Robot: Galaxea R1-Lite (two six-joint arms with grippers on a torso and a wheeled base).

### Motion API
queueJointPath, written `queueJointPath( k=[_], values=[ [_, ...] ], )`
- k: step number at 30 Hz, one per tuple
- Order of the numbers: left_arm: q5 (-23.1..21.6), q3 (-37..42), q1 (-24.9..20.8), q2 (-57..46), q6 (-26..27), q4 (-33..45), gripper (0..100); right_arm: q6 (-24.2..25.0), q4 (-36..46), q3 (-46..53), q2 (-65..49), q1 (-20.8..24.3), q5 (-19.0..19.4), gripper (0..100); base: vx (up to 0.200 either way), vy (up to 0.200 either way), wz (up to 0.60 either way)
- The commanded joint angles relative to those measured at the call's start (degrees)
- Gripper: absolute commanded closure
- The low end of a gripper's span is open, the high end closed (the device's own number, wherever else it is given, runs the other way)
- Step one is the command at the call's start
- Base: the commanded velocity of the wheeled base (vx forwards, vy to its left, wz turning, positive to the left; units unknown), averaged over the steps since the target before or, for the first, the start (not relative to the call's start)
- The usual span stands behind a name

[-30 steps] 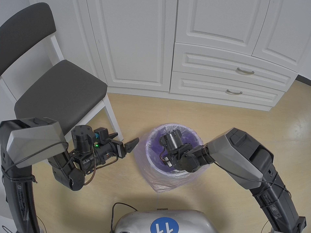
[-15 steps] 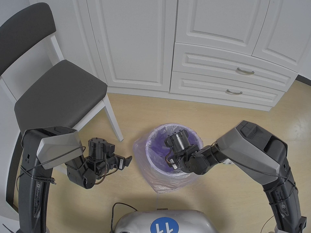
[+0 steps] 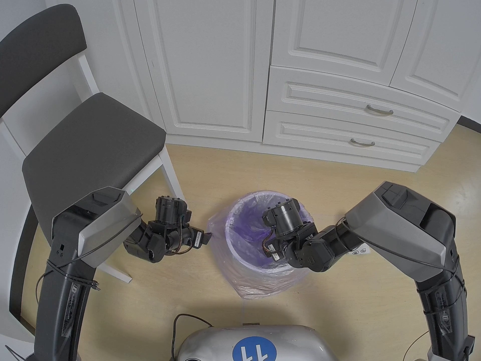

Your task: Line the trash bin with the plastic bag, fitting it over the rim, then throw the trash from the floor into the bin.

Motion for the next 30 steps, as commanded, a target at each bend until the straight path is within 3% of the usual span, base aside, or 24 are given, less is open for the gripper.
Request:
queueJointPath(
  k=[1, 15, 25, 30],
  values=[
    [0.72, -12.85, -0.13, 6.96, 3.84, 8.93, 0, -0.15, -0.4, 0.78, -0.94, 0.09, 0.58, 0, 0.0, 0.0, 0.0],
    [0.81, -35.0, -2.59, 17.6, 3.4, 21.94, 0, -0.15, -2.51, 3.42, -2.17, -0.34, 1.63, 0, 0.0, 0.0, 0.0],
    [-0.78, -35.07, -2.77, 18.3, 1.82, 22.82, 0, -0.15, -2.69, 3.77, -2.09, -0.7, 2.07, 0, 0.0, 0.0, 0.0],
    [-0.86, -35.07, -3.03, 18.21, -2.66, 20.71, 0, -0.06, -3.57, 4.74, -2.7, -0.78, 2.07, 0, 0.0, 0.0, 0.0]
  ],
)
